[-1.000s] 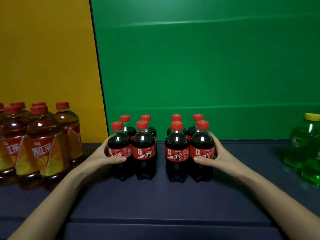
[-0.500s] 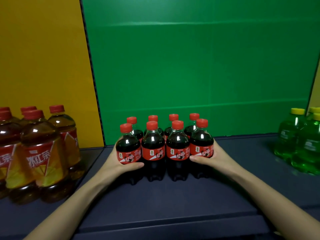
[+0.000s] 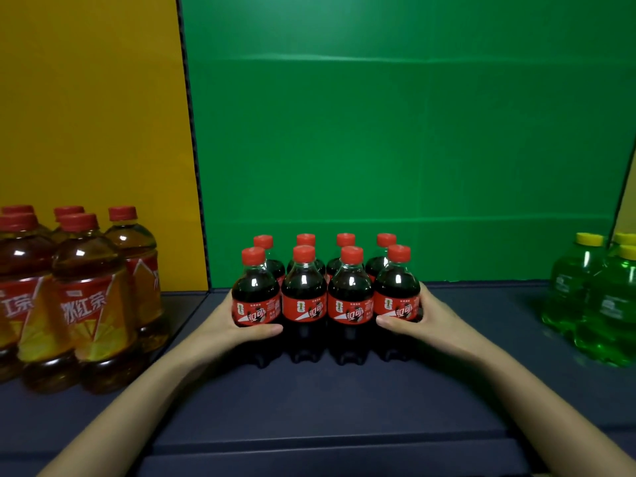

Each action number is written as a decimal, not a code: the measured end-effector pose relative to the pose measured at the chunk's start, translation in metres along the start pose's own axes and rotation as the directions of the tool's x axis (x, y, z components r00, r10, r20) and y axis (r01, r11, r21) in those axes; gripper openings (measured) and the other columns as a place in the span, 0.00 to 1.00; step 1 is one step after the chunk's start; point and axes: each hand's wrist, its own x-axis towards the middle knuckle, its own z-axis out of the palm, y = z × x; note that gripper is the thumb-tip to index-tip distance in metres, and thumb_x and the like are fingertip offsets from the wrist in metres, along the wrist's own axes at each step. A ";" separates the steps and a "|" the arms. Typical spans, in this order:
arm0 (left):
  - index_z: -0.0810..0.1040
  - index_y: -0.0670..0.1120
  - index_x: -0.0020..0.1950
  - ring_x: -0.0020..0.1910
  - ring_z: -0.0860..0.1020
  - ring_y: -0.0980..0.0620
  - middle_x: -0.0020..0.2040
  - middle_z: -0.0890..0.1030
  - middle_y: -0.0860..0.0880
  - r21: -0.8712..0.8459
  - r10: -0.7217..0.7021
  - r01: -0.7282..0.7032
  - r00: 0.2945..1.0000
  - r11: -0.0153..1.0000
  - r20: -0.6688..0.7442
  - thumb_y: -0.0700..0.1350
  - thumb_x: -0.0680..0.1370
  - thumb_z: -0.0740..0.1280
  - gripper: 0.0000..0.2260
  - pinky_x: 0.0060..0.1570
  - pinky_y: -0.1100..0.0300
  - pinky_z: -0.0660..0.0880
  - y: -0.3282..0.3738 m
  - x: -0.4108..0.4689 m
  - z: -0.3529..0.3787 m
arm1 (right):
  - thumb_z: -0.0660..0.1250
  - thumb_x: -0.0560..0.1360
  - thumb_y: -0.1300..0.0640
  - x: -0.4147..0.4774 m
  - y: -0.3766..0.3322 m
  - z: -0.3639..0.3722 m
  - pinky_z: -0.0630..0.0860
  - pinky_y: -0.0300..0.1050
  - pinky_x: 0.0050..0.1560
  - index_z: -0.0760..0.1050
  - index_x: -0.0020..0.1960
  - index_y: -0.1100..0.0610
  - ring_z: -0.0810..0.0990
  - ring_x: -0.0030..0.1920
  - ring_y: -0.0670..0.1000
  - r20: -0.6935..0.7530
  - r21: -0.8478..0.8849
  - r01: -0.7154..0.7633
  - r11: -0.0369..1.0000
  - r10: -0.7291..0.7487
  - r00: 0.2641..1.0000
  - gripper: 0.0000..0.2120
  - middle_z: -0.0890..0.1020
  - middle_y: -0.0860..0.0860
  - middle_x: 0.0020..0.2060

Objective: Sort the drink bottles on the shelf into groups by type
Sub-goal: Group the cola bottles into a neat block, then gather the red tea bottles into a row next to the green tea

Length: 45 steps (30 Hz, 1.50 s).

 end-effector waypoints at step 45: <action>0.77 0.52 0.52 0.47 0.78 0.54 0.48 0.80 0.55 0.819 0.360 0.234 0.811 0.523 -0.461 0.55 0.72 0.68 0.12 0.41 0.57 0.73 -0.053 -0.251 -0.314 | 0.68 0.71 0.48 -0.003 -0.176 0.294 0.73 0.45 0.57 0.69 0.64 0.52 0.74 0.59 0.47 -0.165 -0.172 0.163 0.972 -0.191 0.968 0.24 0.75 0.48 0.61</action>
